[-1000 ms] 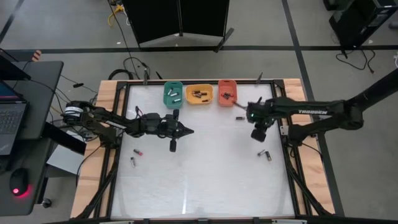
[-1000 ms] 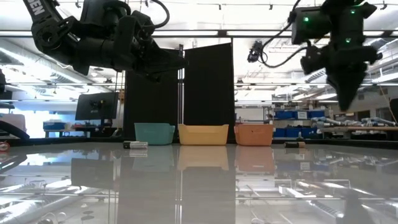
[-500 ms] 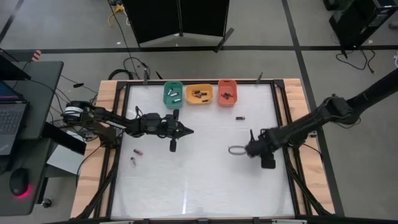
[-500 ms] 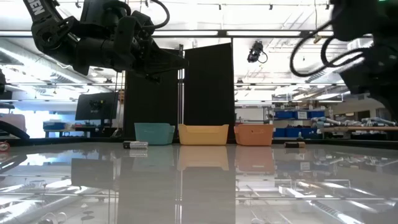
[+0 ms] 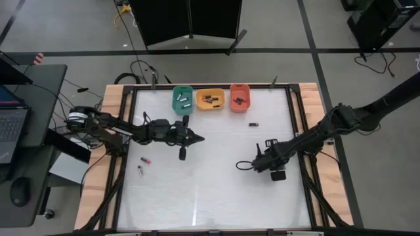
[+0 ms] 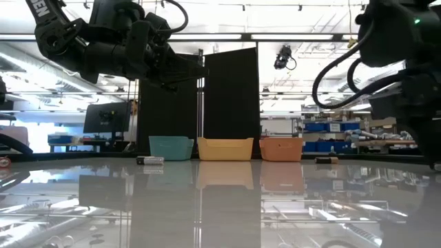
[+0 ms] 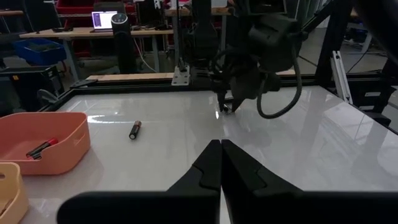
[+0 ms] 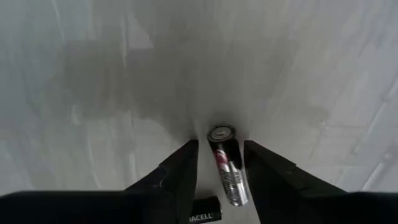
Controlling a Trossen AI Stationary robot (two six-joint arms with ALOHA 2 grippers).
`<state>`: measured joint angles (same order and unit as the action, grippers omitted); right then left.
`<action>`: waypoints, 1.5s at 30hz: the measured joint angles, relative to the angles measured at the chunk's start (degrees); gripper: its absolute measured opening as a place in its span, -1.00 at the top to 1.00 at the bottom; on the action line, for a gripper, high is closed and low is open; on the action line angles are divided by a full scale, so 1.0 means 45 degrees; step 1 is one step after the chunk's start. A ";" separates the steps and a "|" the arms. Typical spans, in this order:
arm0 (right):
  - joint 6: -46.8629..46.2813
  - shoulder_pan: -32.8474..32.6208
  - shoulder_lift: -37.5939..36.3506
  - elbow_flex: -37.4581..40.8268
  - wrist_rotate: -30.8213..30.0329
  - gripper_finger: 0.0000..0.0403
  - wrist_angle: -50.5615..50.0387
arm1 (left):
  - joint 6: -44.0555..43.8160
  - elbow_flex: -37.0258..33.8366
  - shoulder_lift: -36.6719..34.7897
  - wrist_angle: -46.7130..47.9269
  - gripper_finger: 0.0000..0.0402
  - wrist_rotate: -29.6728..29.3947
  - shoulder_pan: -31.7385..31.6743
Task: Sort batteries
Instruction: Put the silver battery into the green bin
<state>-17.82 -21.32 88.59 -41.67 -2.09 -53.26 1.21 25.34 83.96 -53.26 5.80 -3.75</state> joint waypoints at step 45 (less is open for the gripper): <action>0.5088 0.3362 0.0036 0.1564 -0.2512 0.72 2.4281 | -0.0713 0.0622 0.0005 -0.1130 0.31 0.0204 0.0680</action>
<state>5.08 -6.20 88.75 -34.63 -13.40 56.00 -2.00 28.14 83.99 -58.35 6.72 -0.69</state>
